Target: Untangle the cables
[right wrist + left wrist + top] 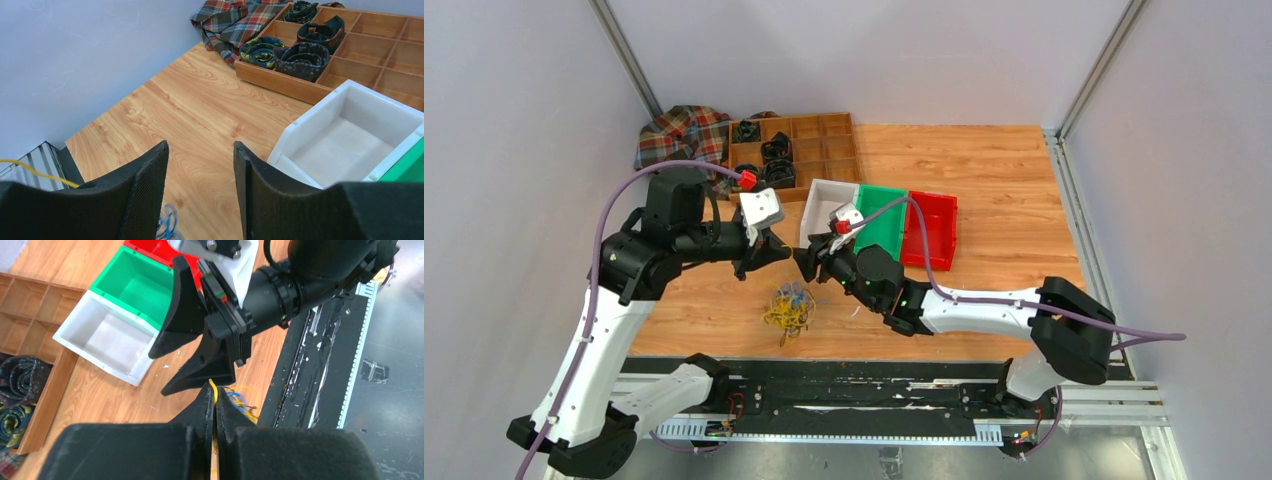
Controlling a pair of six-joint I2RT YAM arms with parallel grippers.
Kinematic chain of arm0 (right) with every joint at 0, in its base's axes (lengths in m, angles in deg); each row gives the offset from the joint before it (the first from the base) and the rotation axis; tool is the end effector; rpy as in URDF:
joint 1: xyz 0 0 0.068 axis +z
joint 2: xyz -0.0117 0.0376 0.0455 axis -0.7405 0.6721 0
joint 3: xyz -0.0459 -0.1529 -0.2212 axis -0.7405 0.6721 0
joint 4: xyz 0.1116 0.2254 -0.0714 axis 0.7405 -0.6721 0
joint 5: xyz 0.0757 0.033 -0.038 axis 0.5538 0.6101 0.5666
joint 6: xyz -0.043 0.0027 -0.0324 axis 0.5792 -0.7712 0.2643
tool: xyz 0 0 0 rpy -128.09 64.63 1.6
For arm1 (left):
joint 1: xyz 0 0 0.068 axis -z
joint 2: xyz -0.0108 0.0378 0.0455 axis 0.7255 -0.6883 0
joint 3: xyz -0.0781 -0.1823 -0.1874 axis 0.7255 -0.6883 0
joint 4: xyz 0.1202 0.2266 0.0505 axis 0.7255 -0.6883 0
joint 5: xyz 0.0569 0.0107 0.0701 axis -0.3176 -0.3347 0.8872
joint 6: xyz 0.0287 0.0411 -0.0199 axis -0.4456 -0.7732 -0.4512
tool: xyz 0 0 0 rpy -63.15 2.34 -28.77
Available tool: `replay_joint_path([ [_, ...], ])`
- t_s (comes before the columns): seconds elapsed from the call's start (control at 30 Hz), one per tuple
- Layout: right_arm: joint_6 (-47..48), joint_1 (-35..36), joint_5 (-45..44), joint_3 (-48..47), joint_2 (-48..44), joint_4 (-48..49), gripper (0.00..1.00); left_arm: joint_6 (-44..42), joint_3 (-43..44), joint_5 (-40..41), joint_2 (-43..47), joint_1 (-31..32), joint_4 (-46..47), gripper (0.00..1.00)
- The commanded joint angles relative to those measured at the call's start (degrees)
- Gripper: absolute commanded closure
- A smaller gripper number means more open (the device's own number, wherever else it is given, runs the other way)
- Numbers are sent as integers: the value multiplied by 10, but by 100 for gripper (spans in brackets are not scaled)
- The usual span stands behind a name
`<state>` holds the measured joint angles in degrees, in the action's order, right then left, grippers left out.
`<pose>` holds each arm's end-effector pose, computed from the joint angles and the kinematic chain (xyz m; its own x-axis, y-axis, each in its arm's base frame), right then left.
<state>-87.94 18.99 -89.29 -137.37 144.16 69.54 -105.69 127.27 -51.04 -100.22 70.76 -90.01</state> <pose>0.1465 0.3136 0.2913 -0.1267 0.2658 -0.9557 -0.7439 0.6118 0.2688 0.1261 -0.0815 0.4282 -0.1552 0.4237 -0.8924 0.9351 0.3544 0.0056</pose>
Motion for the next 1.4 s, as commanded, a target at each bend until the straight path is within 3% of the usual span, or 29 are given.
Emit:
replay_joint_path([
  [0.0,-10,12,1,14,3,26,49,16,32,-9,-1,7,3,100],
  [0.17,-28,13,-25,84,-58,27,46,3,26,8,4,9,1,100],
  [0.3,-27,13,-23,142,-134,26,30,6,20,8,5,13,0,100],
  [0.53,12,20,30,174,-219,2,28,15,23,7,-9,25,0,99],
  [0.93,102,56,64,77,-160,16,27,12,31,42,-20,34,-8,99],
  [1.2,121,56,33,34,-113,32,27,31,47,24,-20,42,-15,100],
  [1.37,150,56,-18,-8,-70,40,34,50,77,-3,-31,47,-34,100],
])
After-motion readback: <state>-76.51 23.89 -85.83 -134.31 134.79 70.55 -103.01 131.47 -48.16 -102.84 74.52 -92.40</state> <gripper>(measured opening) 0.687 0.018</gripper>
